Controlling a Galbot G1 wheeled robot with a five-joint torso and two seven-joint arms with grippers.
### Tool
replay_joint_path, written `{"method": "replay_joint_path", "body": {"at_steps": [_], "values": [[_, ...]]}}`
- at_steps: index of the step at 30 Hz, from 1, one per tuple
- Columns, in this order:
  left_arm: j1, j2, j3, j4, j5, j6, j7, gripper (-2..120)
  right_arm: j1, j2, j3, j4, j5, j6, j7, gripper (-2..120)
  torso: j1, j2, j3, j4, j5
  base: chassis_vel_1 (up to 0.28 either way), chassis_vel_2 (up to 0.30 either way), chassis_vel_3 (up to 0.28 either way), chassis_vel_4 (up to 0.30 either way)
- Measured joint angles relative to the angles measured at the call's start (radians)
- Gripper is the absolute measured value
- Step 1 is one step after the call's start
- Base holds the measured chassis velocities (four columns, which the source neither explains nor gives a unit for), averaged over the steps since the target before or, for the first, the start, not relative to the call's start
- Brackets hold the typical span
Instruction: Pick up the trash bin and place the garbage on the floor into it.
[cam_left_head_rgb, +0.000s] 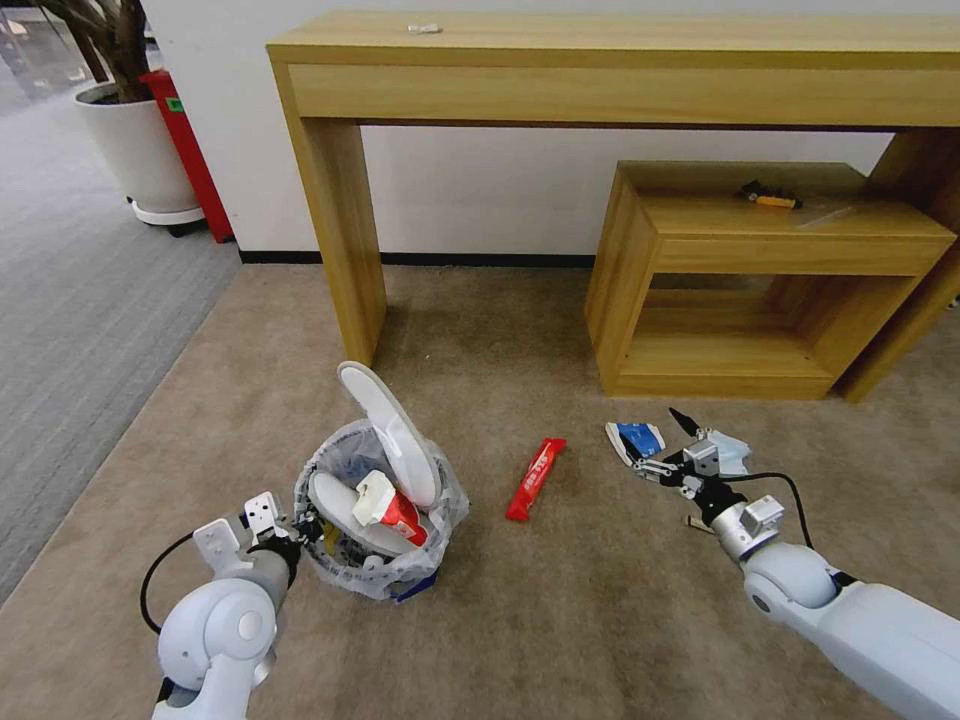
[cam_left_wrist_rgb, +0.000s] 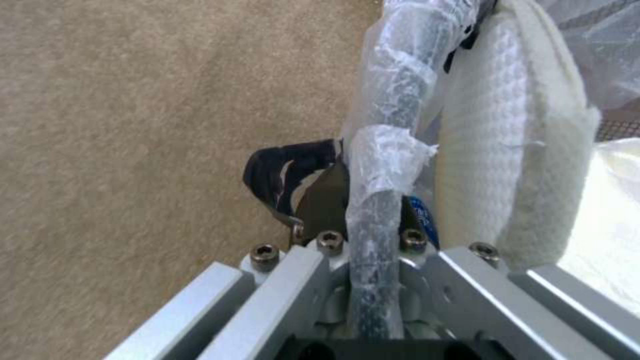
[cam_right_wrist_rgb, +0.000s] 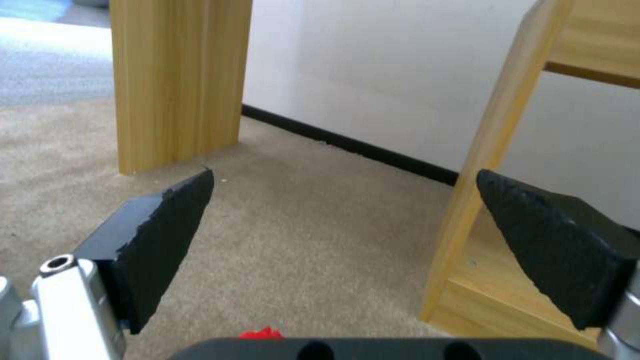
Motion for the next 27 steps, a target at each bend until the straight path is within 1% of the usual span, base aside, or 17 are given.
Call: {"method": "replay_joint_path", "body": {"at_steps": [3, 5, 6, 7, 9, 10, 11, 12, 13, 14, 16, 18, 20, 25, 27], "values": [[-0.002, -0.005, 0.004, 0.004, 0.004, 0.0, 0.0, 0, -0.005, 0.01, -0.014, -0.001, -0.02, -0.009, 0.016, 100, 0.0, 0.0, 0.0, 0.0001, 0.0, -0.078, 0.054, 0.06, -0.072], [-0.002, -0.006, 0.006, 0.005, 0.005, 0.0, 0.0, 0, -0.006, 0.012, -0.033, 0.001, 0.02, -0.043, 0.032, 100, 0.0, 0.0, 0.0, -0.0002, 0.0, 0.0, 0.0, 0.0, 0.0], [-0.002, -0.006, 0.006, 0.005, 0.005, 0.0, 0.0, 0, -0.006, 0.012, -0.033, 0.001, 0.02, -0.043, 0.032, 100, 0.0, 0.0, 0.0, -0.0002, 0.0, 0.0, 0.0, 0.0, 0.0], [-0.002, -0.006, 0.006, 0.005, 0.005, 0.0, 0.0, 0, -0.003, 0.014, -0.039, 0.0, 0.044, -0.054, 0.034, 100, 0.0, 0.0, 0.0, -0.0003, -0.0002, 0.0, 0.0, 0.0, 0.0], [0.001, -0.006, 0.007, 0.005, 0.004, 0.0, 0.0, 0, 0.013, 0.037, -0.055, -0.003, 0.168, -0.103, 0.038, 100, 0.0, 0.0, 0.0, -0.0005, -0.0002, 0.0, 0.0, 0.0, 0.0], [0.001, -0.006, 0.007, 0.005, 0.004, 0.0, 0.0, 0, 0.013, 0.037, -0.055, -0.003, 0.168, -0.103, 0.038, 100, 0.0, 0.0, 0.0, -0.0005, -0.0002, 0.0, 0.0, 0.0, 0.0], [0.003, -0.006, 0.007, 0.005, 0.004, 0.0, -0.001, 0, 0.016, 0.051, -0.056, -0.006, 0.207, -0.123, 0.038, 100, 0.0, 0.0, 0.0, -0.0004, -0.0002, 0.0, 0.0, 0.0, 0.0], [0.005, -0.006, 0.007, 0.005, 0.004, 0.001, -0.002, 0, 0.018, 0.08, -0.054, -0.021, 0.256, -0.143, 0.038, 100, 0.0, 0.0, 0.0, 0.0003, -0.0001, 0.0, 0.0, 0.0, 0.0], [0.007, -0.003, 0.007, 0.005, 0.004, 0.002, -0.005, 0, 0.012, 0.103, -0.05, -0.039, 0.283, -0.157, 0.03, 100, 0.0, 0.0, 0.0, 0.0005, 0.0002, 0.0, 0.0, 0.0, 0.0], [0.007, -0.003, 0.007, 0.005, 0.004, 0.002, -0.005, 0, 0.012, 0.103, -0.05, -0.039, 0.283, -0.157, 0.03, 100, 0.0, 0.0, 0.0, 0.0005, 0.0002, 0.0, 0.0, 0.0, 0.0], [0.009, 0.002, 0.006, 0.001, 0.001, 0.004, -0.009, 0, -0.007, 0.138, -0.043, -0.077, 0.312, -0.174, -0.001, 100, 0.0, 0.0, 0.0, -0.0001, 0.0, 0.0, 0.0, 0.0, 0.0], [0.01, 0.003, 0.005, 0.001, 0.0, 0.005, -0.009, 0, -0.01, 0.148, -0.043, -0.089, 0.319, -0.18, -0.011, 100, 0.0, 0.0, 0.0, -0.0003, 0.0001, 0.0, 0.0, 0.0, 0.0], [0.01, 0.006, 0.003, 0.001, -0.002, 0.006, -0.011, 0, -0.009, 0.194, -0.044, -0.151, 0.346, -0.185, -0.029, 100, 0.0, 0.0, 0.0, -0.0003, -0.0002, 0.0, 0.0, 0.0, 0.0], [0.01, 0.006, 0.002, 0.004, -0.002, 0.006, -0.012, 0, -0.006, 0.212, -0.048, -0.176, 0.36, -0.188, -0.037, 100, 0.0, 0.0, 0.0, -0.0003, 0.0001, 0.0, 0.0, 0.0, 0.0], [0.009, 0.006, 0.0, 0.008, -0.002, 0.006, -0.013, 0, 0.001, 0.237, -0.055, -0.21, 0.384, -0.192, -0.056, 100, 0.0, 0.0, 0.0, -0.0001, 0.0002, 0.0, 0.0, 0.0, 0.0]]}}
